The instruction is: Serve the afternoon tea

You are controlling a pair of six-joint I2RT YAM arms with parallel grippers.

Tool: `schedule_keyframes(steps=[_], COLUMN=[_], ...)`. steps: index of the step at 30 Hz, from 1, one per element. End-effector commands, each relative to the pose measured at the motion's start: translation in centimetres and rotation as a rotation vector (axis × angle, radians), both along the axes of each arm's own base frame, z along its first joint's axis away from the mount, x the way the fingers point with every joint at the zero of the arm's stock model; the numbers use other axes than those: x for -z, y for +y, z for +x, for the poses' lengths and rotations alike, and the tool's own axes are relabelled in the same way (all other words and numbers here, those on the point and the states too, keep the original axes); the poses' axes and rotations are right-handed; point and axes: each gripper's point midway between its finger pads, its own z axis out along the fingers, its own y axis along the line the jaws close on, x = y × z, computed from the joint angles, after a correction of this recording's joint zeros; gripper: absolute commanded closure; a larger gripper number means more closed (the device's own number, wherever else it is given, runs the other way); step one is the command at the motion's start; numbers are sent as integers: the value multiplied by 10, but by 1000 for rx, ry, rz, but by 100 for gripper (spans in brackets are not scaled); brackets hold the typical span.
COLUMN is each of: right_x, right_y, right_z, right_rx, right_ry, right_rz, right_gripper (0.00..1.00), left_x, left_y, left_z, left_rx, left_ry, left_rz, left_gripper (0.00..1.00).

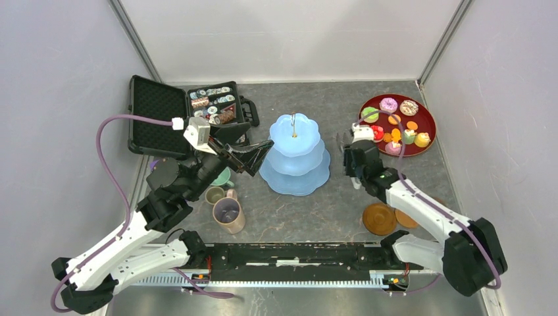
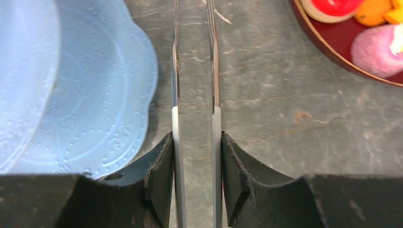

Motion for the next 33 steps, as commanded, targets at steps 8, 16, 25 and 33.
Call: schedule_keyframes(steps=[8,16,25,33], right_x=[-70,-82,-69,-55], right_y=[-60,-102,-135,-144], right_z=[14,27,36,43], right_rx=[87,158,212,220], right_ry=[21,82,141,164], right_rz=[65,18,16,12], right_gripper=[60,58,55,52], left_x=[-3,4,3,6], left_y=[4,-1,-5,-7], left_z=[2,5,2,4], left_rx=[-32,-30,-11,-11], left_ry=[-45,-29,-32,-27], left_rz=[30,41,36,43], left_gripper=[0,0,0,0])
